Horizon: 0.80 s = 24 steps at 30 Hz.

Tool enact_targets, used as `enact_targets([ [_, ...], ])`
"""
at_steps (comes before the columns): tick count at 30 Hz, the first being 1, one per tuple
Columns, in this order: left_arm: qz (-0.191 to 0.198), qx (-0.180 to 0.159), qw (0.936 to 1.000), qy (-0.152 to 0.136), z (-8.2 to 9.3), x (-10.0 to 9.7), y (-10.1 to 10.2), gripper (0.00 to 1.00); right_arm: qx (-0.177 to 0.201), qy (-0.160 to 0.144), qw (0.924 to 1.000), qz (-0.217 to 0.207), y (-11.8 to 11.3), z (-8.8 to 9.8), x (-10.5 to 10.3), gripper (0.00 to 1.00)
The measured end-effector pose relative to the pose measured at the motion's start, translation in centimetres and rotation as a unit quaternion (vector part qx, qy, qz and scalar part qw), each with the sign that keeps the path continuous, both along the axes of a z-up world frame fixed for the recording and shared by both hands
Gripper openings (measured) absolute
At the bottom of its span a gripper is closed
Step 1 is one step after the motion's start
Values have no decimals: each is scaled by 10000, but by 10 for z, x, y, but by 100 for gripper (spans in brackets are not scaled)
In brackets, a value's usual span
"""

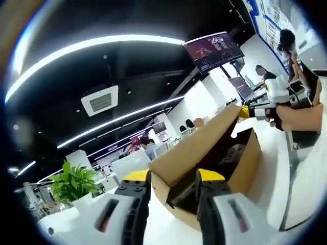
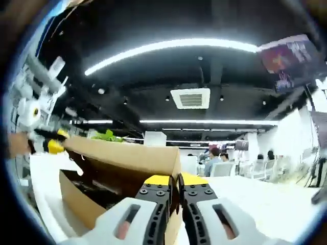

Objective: Operate the shoe box by opening the lid, removing the specified soft item, and placing it in the target area until the item is outside and the box remains undamaged.

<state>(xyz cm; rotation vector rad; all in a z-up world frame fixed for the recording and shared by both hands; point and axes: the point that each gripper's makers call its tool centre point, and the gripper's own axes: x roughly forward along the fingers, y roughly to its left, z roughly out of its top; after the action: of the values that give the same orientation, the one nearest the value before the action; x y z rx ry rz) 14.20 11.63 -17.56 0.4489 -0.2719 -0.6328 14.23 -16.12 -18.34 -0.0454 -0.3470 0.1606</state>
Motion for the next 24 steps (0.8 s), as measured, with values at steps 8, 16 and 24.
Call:
enact_targets([
  [8,13,0,10000,-52,2,1,0,35,-932,-339,9939,-476,12,10,7,18],
  [16,1,-50,10000,-20,5,2,1,34,-1168,-322,9894,-805,-2,10,10,2],
  [24,11,-174,9998,-26,13,-2,2,34,-861,-230,9926,-827,-4,20,12,1],
])
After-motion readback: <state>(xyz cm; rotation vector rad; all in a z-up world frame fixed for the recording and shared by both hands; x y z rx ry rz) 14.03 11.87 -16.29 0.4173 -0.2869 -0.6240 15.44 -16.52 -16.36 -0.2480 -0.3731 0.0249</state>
